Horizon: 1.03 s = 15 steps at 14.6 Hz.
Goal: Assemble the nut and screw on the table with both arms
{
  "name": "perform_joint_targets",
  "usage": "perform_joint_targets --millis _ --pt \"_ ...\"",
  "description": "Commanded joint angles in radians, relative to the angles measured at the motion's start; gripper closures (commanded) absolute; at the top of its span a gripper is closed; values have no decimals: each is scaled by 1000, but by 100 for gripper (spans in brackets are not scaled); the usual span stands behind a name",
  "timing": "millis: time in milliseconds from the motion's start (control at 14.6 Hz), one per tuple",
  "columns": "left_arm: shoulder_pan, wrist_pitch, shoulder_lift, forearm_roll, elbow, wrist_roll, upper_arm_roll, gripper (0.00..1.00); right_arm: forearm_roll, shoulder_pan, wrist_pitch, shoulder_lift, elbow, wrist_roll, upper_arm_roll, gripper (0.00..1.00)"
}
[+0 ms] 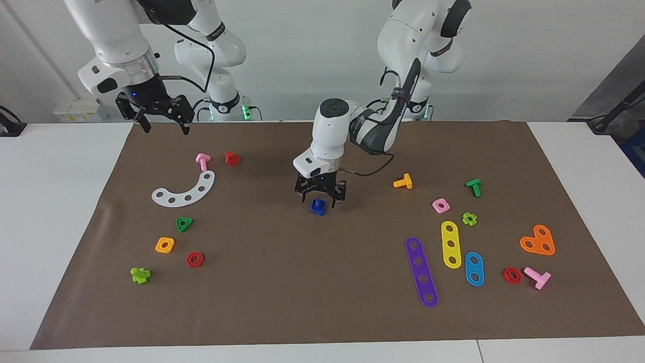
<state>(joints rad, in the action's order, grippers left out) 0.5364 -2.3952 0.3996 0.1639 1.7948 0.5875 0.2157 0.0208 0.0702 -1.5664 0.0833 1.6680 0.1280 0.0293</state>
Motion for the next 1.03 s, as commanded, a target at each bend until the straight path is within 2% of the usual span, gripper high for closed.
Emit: perform_joint_targets --millis 0,684,957 --pt "-6 112 -91 11 15 -11 -18 0 -5 -4 14 3 -1 -25 0 0" --pt "-231 465 -287 9 24 -202 -18 0 -5 -6 14 3 -1 -25 0 0" --pt "-349 493 -361 -50 55 -346 -21 0 -5 -4 14 3 -1 -25 0 0"
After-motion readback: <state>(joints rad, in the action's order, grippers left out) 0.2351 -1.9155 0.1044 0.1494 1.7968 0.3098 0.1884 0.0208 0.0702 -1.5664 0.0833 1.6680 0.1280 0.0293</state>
